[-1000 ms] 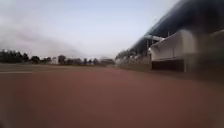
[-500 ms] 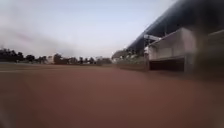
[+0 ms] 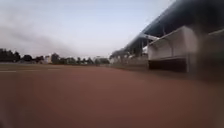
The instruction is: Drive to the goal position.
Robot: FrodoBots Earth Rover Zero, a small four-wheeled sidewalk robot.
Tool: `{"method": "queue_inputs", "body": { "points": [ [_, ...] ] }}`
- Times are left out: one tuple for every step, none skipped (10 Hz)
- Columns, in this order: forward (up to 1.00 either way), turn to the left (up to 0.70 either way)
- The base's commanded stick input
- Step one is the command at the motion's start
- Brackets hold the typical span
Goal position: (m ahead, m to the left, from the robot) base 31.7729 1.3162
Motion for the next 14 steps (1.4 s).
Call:
{"method": "queue_inputs", "body": {
  "points": [
    [0.7,0.0],
    [0.7,0.0],
    [0.7,0.0],
    [0.7,0.0],
    [0.7,0.0],
    [0.7,0.0],
    [0.7,0.0],
    [0.7,0.0],
    [0.7,0.0],
    [0.7,0.0],
    [0.7,0.0],
    [0.7,-0.02],
    [0.7,-0.01],
    [0.7,0.0]
  ]
}}
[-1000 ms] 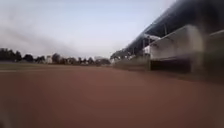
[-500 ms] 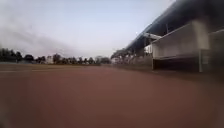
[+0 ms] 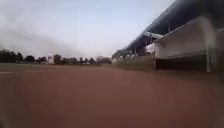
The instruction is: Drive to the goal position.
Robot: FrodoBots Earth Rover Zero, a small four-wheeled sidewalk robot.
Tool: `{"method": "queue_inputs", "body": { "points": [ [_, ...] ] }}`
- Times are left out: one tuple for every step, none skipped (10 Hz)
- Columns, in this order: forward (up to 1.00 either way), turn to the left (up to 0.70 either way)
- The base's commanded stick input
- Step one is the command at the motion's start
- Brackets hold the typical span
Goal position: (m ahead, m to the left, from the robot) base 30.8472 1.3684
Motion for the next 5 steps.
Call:
{"method": "queue_inputs", "body": {
  "points": [
    [0.7,0.0],
    [0.7,0.0],
    [0.7,0.0],
    [0.7,0.0],
    [0.7,0.0]
  ]
}}
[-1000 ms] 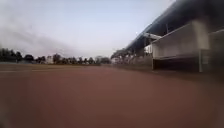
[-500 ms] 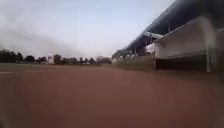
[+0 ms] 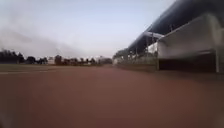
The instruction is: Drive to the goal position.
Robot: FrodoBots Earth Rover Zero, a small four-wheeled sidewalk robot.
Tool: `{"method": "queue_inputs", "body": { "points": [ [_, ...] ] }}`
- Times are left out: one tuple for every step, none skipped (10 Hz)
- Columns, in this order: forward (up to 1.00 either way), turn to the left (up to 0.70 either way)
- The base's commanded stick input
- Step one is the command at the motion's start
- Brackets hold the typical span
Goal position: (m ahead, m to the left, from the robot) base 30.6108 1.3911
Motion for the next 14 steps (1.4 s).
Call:
{"method": "queue_inputs", "body": {
  "points": [
    [0.7,0.0],
    [0.7,0.0],
    [0.7,0.0],
    [0.7,0.0],
    [0.7,0.0],
    [0.7,0.0],
    [0.7,0.0],
    [0.7,0.0],
    [0.7,0.0],
    [0.7,0.0],
    [0.7,0.0],
    [0.7,0.0],
    [0.7,0.0],
    [0.7,0.0]
  ]
}}
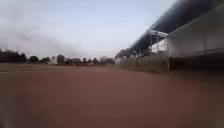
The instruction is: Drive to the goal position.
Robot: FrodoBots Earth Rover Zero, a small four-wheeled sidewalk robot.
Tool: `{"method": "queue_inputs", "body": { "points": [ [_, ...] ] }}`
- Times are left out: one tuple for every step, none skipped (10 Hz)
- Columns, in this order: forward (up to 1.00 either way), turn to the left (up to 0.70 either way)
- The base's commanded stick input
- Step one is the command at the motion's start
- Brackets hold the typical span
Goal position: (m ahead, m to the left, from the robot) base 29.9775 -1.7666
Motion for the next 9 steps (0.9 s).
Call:
{"method": "queue_inputs", "body": {
  "points": [
    [0.7,0.0],
    [0.7,0.0],
    [0.7,0.0],
    [0.7,0.0],
    [0.7,0.0],
    [0.7,0.0],
    [0.7,0.0],
    [0.7,0.0],
    [0.7,0.0]
  ]
}}
